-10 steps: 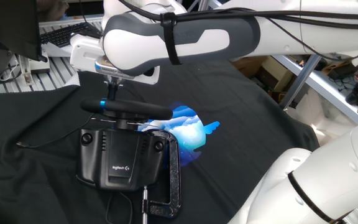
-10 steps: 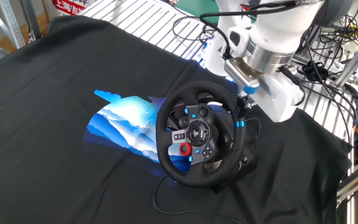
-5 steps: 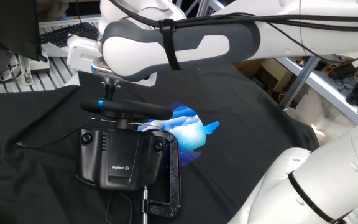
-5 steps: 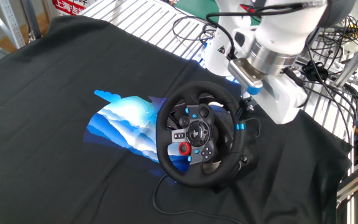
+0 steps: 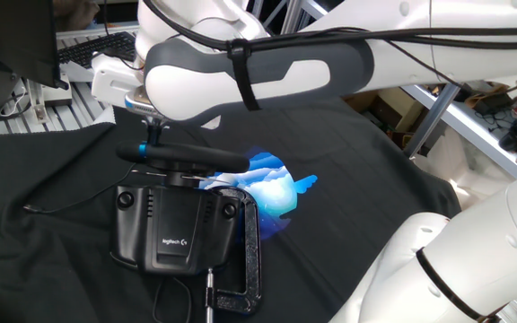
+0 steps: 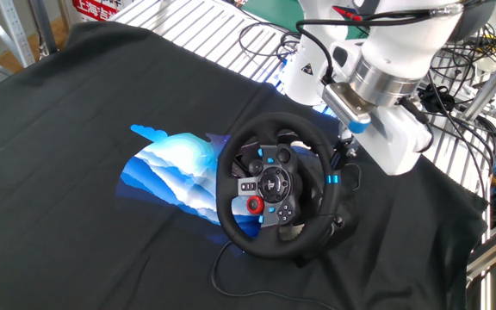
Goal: Rotate the steering wheel 90 degrees clockwise
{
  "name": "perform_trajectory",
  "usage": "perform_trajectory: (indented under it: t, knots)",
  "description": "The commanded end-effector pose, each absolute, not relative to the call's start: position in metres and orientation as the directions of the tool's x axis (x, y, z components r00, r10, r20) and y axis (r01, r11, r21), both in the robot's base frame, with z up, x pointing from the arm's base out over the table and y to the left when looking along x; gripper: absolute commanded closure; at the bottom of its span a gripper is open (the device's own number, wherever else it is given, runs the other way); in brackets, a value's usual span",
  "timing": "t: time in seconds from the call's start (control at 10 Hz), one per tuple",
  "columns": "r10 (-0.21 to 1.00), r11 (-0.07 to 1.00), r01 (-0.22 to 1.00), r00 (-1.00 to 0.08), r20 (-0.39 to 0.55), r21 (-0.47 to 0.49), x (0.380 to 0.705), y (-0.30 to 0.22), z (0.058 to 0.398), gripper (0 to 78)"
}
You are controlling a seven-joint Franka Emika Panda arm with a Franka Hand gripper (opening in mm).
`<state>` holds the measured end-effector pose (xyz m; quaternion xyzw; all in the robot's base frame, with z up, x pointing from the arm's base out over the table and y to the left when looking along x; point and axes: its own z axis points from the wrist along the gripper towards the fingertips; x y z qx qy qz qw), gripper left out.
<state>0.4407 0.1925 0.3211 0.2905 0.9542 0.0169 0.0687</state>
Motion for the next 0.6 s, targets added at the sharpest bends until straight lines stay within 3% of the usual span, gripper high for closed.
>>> perform_trajectory:
  t: [0.1, 0.6]
  knots:
    - [0.617, 0.781, 0.625, -0.772, -0.150, -0.004, 0.4258, 0.1953, 0.2580, 76.1]
    - [0.628, 0.771, 0.636, -0.760, -0.168, 0.002, 0.4278, 0.1969, 0.2512, 76.1]
